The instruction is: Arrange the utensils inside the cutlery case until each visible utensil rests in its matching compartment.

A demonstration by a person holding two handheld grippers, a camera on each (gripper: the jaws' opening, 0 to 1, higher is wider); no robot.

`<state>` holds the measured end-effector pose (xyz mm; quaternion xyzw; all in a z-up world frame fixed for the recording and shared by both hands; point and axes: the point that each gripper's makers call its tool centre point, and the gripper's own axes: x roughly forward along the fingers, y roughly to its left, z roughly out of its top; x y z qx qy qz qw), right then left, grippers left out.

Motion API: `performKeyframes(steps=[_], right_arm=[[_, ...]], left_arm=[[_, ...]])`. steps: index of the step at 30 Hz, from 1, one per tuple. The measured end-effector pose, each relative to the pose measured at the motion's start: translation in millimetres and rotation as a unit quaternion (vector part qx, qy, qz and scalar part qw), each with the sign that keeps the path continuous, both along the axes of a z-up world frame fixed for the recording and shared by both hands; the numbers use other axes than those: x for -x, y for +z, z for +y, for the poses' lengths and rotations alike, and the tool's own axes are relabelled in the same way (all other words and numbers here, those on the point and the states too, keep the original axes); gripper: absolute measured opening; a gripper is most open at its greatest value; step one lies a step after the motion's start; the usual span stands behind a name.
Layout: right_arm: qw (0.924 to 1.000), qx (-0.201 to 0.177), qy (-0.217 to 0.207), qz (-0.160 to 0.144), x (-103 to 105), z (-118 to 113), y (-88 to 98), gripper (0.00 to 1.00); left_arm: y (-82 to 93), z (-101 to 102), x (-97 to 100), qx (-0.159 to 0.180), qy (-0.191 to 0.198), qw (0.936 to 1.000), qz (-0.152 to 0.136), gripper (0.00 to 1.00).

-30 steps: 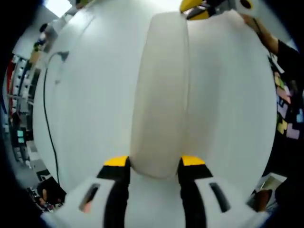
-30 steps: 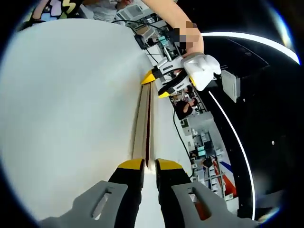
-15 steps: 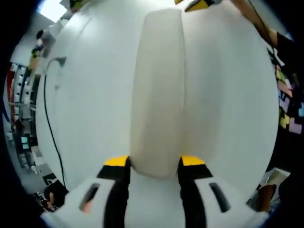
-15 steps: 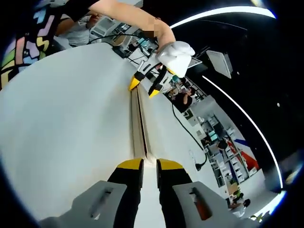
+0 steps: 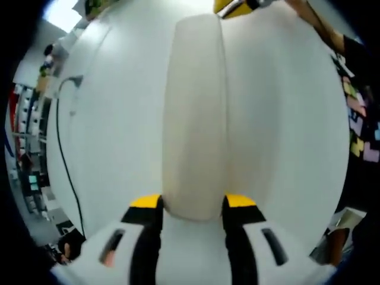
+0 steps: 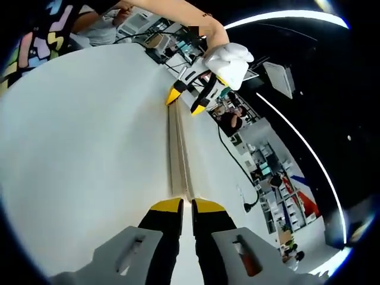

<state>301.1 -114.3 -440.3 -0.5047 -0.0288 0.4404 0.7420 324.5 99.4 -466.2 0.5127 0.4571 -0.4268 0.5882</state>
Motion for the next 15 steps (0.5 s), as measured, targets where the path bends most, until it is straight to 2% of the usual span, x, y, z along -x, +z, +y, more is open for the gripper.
performKeyframes(steps=[10,15], right_arm=[[0.9999,0.007,0.0,-0.011,-2.0,-1.9,-0.7,0.02],[0.9999,0.007,-0.001,-0.011,-2.1,-2.4,-1.2,0.02]], left_arm=[[0.3,0.4,3.4,0.003,0.003,1.0,0.003,0.44],[21.8,7.3,5.3,0.015,0.013,0.9998,-0.01,0.44]])
